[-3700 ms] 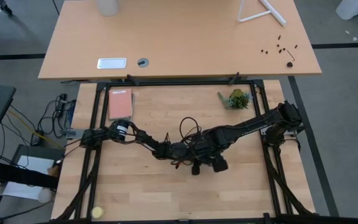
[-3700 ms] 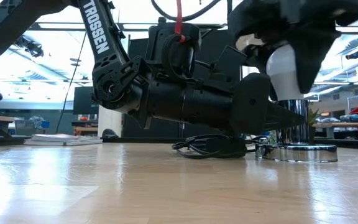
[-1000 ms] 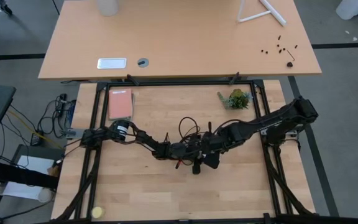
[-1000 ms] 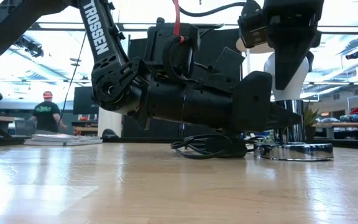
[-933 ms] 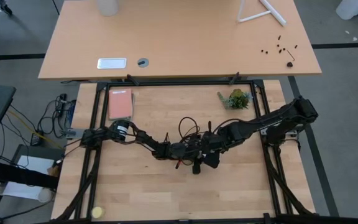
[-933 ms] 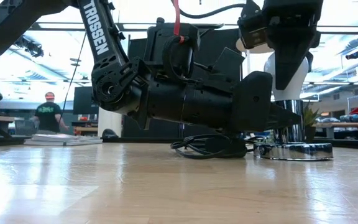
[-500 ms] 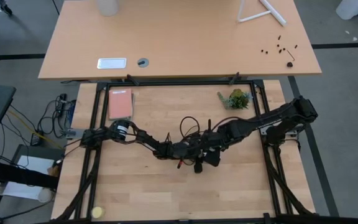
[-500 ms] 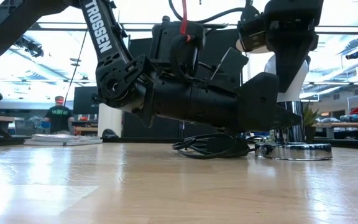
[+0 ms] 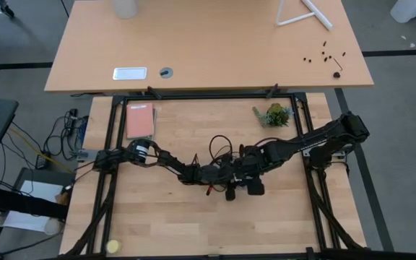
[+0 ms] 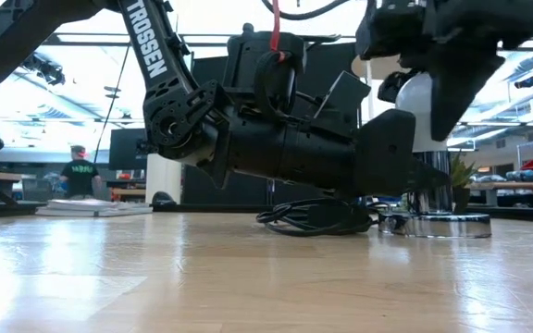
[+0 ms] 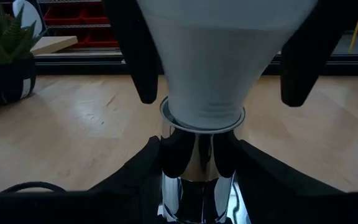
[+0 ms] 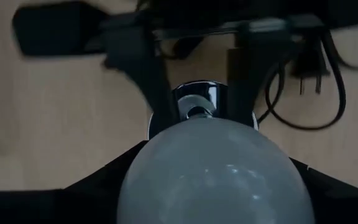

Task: Screw lightbulb
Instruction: Remove the lightbulb from the lamp

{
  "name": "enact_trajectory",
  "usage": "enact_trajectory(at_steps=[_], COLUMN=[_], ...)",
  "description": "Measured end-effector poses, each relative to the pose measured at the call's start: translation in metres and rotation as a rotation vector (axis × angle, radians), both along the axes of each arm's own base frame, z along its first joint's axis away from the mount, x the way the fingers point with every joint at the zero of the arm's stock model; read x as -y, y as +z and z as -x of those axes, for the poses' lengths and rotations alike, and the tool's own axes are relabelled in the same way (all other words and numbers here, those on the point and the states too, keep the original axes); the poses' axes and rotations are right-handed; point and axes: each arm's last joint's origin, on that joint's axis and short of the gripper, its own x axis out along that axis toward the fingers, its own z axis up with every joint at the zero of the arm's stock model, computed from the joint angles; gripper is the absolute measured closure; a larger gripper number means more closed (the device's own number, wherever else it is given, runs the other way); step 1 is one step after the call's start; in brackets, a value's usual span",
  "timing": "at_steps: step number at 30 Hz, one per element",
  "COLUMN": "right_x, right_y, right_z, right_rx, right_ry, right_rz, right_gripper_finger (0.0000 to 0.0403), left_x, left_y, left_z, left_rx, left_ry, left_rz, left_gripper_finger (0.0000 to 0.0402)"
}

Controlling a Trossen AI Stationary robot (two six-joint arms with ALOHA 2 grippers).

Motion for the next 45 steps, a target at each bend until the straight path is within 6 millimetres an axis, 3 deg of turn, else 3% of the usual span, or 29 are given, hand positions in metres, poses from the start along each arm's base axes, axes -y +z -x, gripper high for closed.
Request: enact_trajectory(at_steps=[17,22,29,38,45], right_x=[0.005,0.007,0.000,-0.013,-0.008], right_y=[-0.001,-0.001,-0.001,0.000,0.000], right_z=[0.000,-0.001,0.001,0.004,0.006], right_rx=[0.017,0.002,0.003,0.008,-0.036], right_ry=[1.111,1.337,1.136,0.661,0.202], right_rz=[0.284,0.394,0.350,0.163,0.063], right_gripper_finger=[0.0140,0.0131,0.0127,0.0071,0.0021], left_x=[0.002,0.002,0.004,0.006,0.005], left_y=[0.001,0.001,0.001,0.001,0.000], left_z=[0.000,0.000,0.000,0.000,0.000], left_rx=[-0.003,-0.004,-0.004,-0.006,-0.007], left_ry=[-0.075,-0.079,-0.094,-0.102,-0.095], left_rz=[-0.054,-0.054,-0.057,-0.058,-0.057], left_gripper_finger=[0.0223,0.0223,0.0223,0.0223,0.0223])
